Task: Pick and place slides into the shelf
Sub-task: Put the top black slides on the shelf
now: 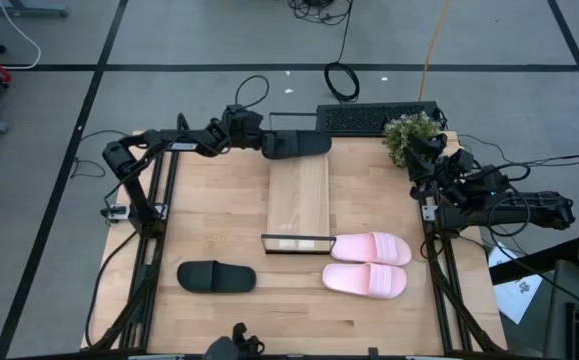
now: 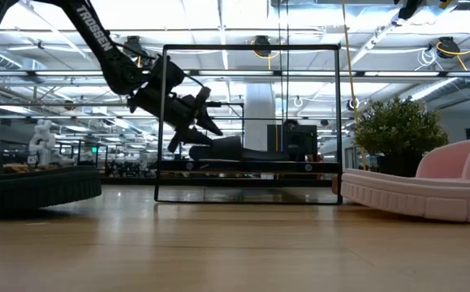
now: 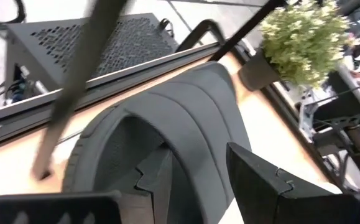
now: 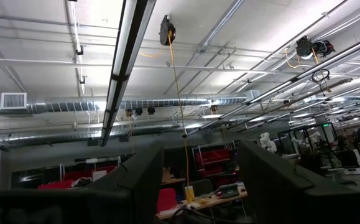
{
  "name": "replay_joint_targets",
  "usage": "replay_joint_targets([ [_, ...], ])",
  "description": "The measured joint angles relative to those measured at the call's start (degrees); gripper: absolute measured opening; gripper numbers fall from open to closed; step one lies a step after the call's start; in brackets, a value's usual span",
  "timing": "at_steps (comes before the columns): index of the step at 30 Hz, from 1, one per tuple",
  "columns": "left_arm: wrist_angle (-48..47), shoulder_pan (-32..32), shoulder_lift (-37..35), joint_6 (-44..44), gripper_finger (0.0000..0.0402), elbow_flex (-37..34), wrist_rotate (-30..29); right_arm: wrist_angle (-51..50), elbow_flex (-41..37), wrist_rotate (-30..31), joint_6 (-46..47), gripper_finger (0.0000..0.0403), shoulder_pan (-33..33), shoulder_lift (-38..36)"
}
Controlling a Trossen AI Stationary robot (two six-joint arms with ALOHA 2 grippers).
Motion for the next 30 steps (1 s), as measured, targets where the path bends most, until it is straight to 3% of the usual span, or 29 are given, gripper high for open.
replay_joint_targets([
  [30,-1.3,0.0,0.0,5.06,0.0145,0.0,-1.68,0.28,0.0,0.0,0.46,0.0196,-0.01,0.0],
])
